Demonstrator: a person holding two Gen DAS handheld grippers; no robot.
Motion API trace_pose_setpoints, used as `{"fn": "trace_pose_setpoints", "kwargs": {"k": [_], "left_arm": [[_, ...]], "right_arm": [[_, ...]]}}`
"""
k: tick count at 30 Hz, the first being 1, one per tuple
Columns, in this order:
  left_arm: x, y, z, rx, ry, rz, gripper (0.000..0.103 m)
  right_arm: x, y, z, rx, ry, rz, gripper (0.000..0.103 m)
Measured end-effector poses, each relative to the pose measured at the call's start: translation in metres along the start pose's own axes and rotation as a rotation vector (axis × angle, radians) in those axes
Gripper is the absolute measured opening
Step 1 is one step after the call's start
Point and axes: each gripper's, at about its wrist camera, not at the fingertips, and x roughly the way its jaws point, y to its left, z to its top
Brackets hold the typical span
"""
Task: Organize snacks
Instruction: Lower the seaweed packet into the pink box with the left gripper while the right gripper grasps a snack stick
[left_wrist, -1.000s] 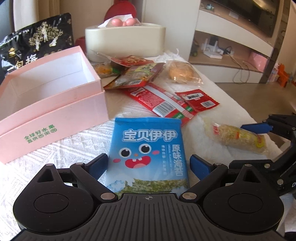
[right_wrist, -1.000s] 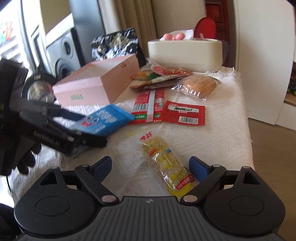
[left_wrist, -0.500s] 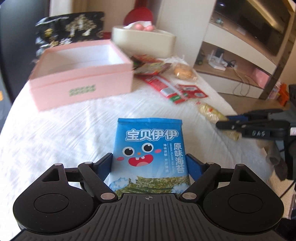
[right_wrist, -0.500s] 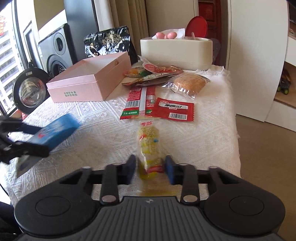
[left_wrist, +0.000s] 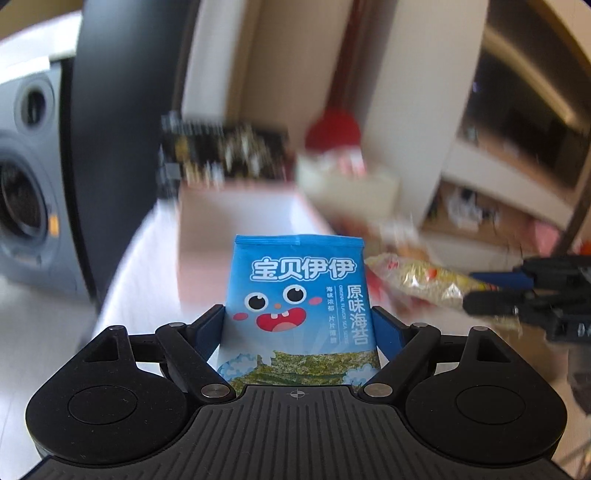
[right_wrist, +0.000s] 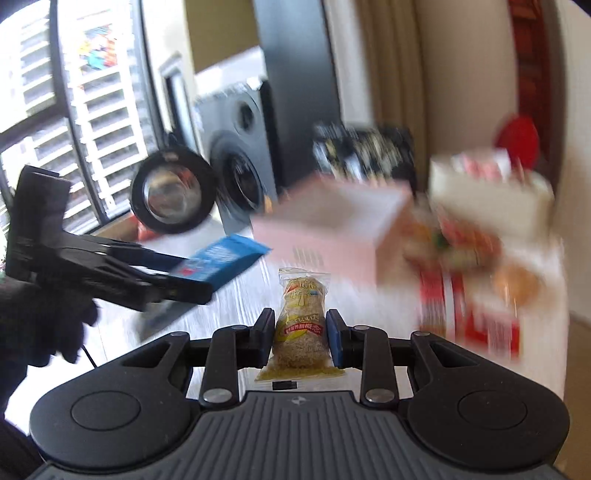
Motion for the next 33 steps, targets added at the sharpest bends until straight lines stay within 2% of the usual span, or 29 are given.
{"fn": "trace_pose_setpoints", "kwargs": {"k": [3,5,7,10,14,16,20,23,26,29,30,33], "left_arm": [[0.028,0.019,0.040,-0.050,-0.054,0.011,0.088],[0.057,0.033,0.063,-0.085,-0.058,-0.004,0.088],[0.089,0.047,0.078,-0.109,-0.052,0.013,0.088],[0.125,0.067,0.089,-0.149,-0.035,0.060,0.088],[0.155,0.076,0.088,-0.161,0.008,0.043,0.089],[0.168,0.073,0.084,-0.139,0.039,0.024,0.089],[0.196,0.062,0.079,-0.095,0.118,-0.019,0.089],[0.219,0.057,0.077,-0.096,0.203,-0.068,0.090],[0.231,0.043,0.071,0.015,0.258,0.052,0.090],[0.234,0.024,0.062,0.177,0.227,0.231,0.090],[0.233,0.025,0.060,0.174,0.221,0.242,0.090],[0.230,0.035,0.059,0.075,0.257,0.185,0.090]], "right_arm": [[0.025,-0.006,0.039,-0.035,-0.054,-0.042,0.029],[0.055,-0.017,0.060,-0.030,-0.061,-0.066,0.030],[0.093,-0.029,0.074,-0.004,-0.049,-0.106,0.030],[0.152,-0.050,0.080,0.057,-0.015,-0.133,0.030],[0.202,-0.068,0.072,0.071,0.016,-0.121,0.035],[0.205,-0.074,0.065,0.079,0.024,-0.115,0.041],[0.180,-0.086,0.046,0.069,-0.011,-0.160,0.056],[0.158,-0.095,0.031,0.053,-0.015,-0.202,0.060],[0.141,-0.103,0.015,0.012,0.003,-0.264,0.064],[0.136,-0.107,-0.002,-0.054,0.032,-0.346,0.064],[0.136,-0.108,-0.007,-0.070,0.044,-0.369,0.064],[0.135,-0.116,-0.015,-0.066,0.071,-0.403,0.064]]}}
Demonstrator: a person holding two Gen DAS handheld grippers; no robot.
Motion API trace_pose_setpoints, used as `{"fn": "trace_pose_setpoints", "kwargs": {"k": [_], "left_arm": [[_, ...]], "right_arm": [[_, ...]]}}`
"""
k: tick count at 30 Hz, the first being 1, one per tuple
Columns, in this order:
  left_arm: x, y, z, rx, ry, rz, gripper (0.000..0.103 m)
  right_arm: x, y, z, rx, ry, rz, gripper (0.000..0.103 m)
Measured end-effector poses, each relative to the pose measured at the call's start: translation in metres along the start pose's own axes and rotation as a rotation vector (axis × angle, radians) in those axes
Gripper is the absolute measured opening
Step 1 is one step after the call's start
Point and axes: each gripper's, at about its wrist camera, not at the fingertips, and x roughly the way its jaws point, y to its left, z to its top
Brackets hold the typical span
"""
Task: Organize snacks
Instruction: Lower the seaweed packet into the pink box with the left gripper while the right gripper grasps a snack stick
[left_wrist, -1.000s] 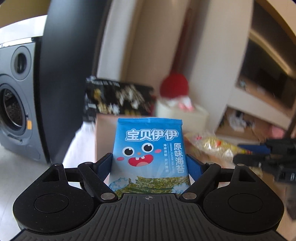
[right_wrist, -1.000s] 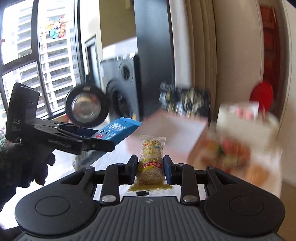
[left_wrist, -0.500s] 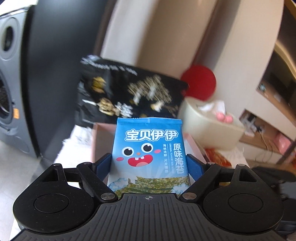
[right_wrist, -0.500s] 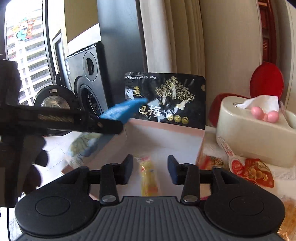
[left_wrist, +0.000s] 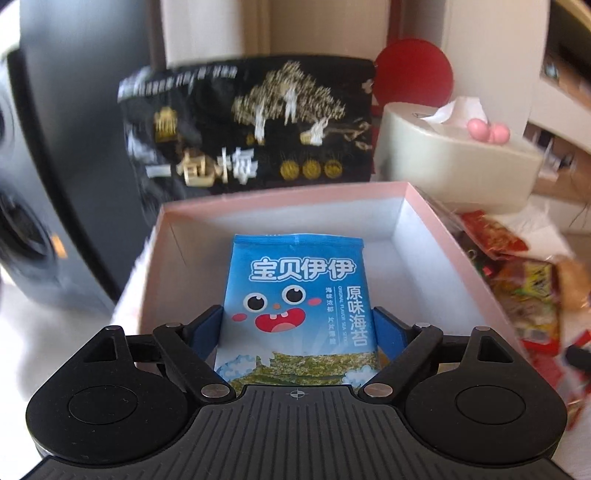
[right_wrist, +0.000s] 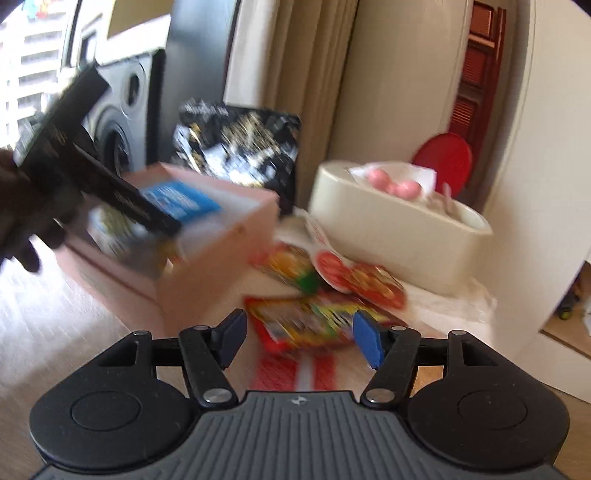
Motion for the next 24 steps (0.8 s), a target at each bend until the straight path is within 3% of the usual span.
{"fn": "trace_pose_setpoints", "kwargs": {"k": [4,6,8,12,16,20,24], "left_arm": [[-0.010,-0.005,-0.007,0.060,0.068,-0.069,0.090],[-0.016,-0.002,-0.011,0.032,0.081,-0.107,0.090],[-0.027,0.007,-0.014,-0.038,0.029,-0.125,0.090],[-0.055,0.022,-0.021,-0.107,-0.097,-0.075,0.089],[-0.062,0.020,-0.029,-0.097,-0.079,-0.135,0.090],[-0.056,0.006,-0.030,0.001,-0.017,-0.151,0.091],[-0.067,0.009,-0.035,-0.023,-0.074,-0.170,0.091]], "right_arm": [[-0.001,-0.017,0.000,0.085,-0.003,0.047,0.065],[-0.001,-0.024,0.002,0.110,-0.015,0.056,0.068],[0.002,-0.028,0.008,0.122,-0.031,0.044,0.070],[0.022,-0.035,0.026,0.175,-0.043,0.032,0.071],[0.064,-0.044,0.053,0.237,0.012,0.063,0.072],[0.120,-0.039,0.082,0.231,0.095,0.061,0.073],[0.164,-0.034,0.094,0.252,0.167,0.037,0.073]]}}
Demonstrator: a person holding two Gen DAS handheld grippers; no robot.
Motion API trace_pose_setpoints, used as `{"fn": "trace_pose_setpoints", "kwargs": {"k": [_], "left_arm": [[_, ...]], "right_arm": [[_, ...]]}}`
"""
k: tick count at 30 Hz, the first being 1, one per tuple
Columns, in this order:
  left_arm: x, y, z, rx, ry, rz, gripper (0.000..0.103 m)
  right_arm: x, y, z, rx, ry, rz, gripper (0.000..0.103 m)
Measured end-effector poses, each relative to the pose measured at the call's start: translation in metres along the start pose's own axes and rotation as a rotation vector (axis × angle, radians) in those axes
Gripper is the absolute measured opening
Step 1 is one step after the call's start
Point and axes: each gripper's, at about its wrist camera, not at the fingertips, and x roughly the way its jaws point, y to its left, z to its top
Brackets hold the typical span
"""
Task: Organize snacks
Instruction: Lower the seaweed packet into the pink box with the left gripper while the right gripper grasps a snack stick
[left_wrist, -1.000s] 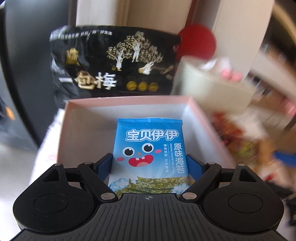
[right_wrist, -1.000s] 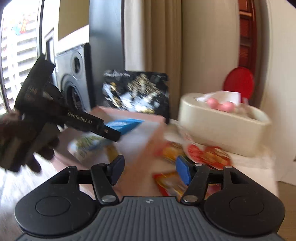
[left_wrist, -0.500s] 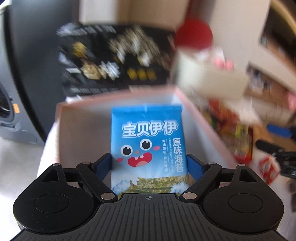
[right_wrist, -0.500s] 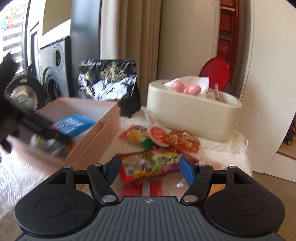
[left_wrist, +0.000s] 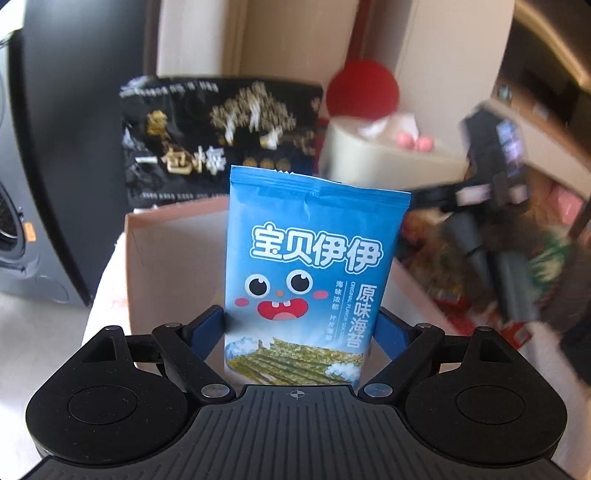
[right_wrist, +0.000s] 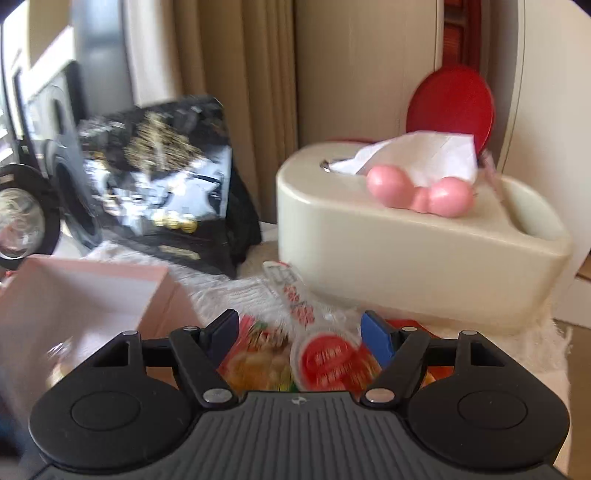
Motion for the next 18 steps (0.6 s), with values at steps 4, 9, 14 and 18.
{"fn": "trace_pose_setpoints", "kwargs": {"k": [4,9,14,18], "left_arm": [[-0.022,-0.003,-0.001,0.014,-0.089,0.013,0.091],[0.013,-0.007,0.005,0.134,0.102,0.048,0.091],[0.028,0.001,0.005,0.066,0.125,0.019,0.091],[0.047,0.010,0.015,0.043,0.152,0.135,0.090]], "right_arm": [[0.021,-0.010,0.002,0.087,0.068,-0.007,0.057],[-0.006,-0.019,-0.004,0.056,0.064,0.015,0.023],[-0.075,-0.030,-0.028,0.037,0.025,0.153,0.020],[-0.127,-0.030,-0.058,0.008,0.015,0.251,0.018]]}}
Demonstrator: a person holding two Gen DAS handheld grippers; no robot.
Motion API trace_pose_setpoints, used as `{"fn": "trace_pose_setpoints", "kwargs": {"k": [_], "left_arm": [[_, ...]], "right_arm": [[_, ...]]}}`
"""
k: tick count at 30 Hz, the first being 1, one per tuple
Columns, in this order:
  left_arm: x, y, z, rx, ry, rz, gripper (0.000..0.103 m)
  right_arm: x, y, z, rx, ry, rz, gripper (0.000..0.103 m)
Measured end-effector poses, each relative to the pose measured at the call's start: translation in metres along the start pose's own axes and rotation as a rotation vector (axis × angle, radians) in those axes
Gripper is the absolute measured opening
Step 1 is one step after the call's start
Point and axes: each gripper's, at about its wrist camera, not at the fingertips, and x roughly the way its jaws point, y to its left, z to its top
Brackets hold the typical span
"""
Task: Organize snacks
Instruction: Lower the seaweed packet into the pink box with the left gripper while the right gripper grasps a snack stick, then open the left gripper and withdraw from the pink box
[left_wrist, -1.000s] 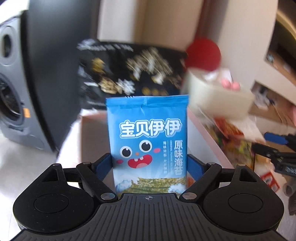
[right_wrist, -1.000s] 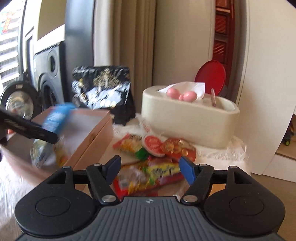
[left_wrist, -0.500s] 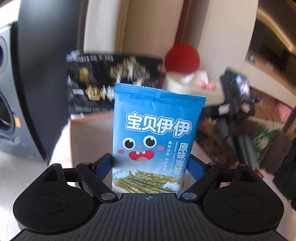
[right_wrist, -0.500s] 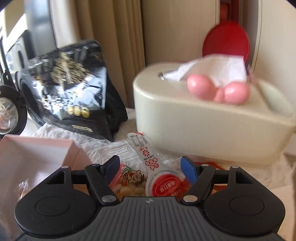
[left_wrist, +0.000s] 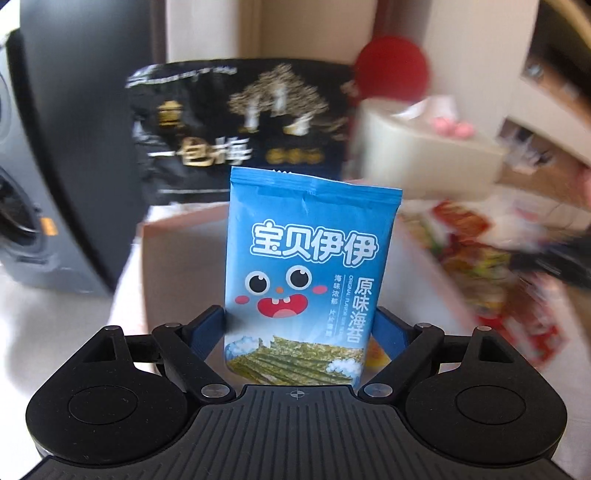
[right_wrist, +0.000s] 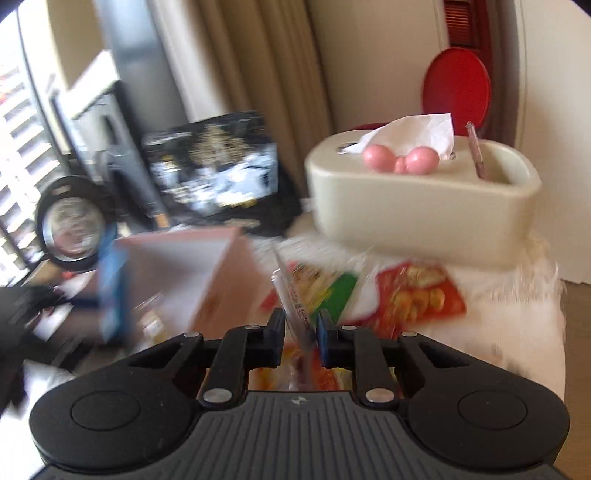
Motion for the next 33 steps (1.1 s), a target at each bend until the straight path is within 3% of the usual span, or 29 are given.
{"fn": "trace_pose_setpoints", "kwargs": {"k": [2,3,4,6,7,8,11,16,19,23,27,30,33], "left_arm": [[0.013,0.002,0.004,0.028,0.105,-0.002,0.090],[0.017,0.003,0.004,0.008,0.158,-0.069,0.090],[0.017,0.003,0.003,-0.001,0.179,-0.119,0.096],[0.010,0.005,0.003,-0.035,0.203,-0.157,0.093],[0.004,0.006,0.003,-0.054,0.200,-0.178,0.088],[-0.002,0.007,0.003,-0.069,0.191,-0.185,0.079],[-0.023,0.001,0.003,-0.040,0.116,-0.084,0.067],[-0.065,-0.014,-0.001,0.023,-0.088,0.046,0.067],[-0.089,-0.027,-0.015,0.051,-0.195,-0.005,0.067],[-0.102,-0.060,-0.042,0.073,-0.202,-0.207,0.067],[-0.084,-0.102,-0.067,0.103,-0.120,-0.334,0.067],[-0.056,-0.132,-0.083,0.151,-0.065,-0.311,0.068],[-0.041,-0.150,-0.091,0.200,-0.074,-0.267,0.067]], "right_arm": [[-0.018,0.009,-0.018,-0.043,0.014,0.030,0.017],[-0.025,0.013,-0.029,-0.067,0.027,0.052,0.018],[-0.031,0.018,-0.039,-0.095,0.037,0.076,0.018],[-0.041,0.027,-0.057,-0.153,0.031,0.067,0.021],[-0.045,0.032,-0.065,-0.187,0.026,0.050,0.023],[-0.049,0.036,-0.072,-0.217,0.017,0.032,0.032],[-0.060,0.040,-0.089,-0.261,-0.029,-0.025,0.058],[-0.069,0.040,-0.106,-0.262,-0.042,-0.018,0.060],[-0.077,0.043,-0.119,-0.289,-0.034,0.022,0.066],[-0.090,0.056,-0.139,-0.363,-0.017,0.081,0.067],[-0.102,0.064,-0.156,-0.380,-0.010,0.105,0.075],[-0.104,0.069,-0.169,-0.399,0.015,0.069,0.075],[-0.104,0.069,-0.176,-0.410,0.027,0.023,0.075]]}}
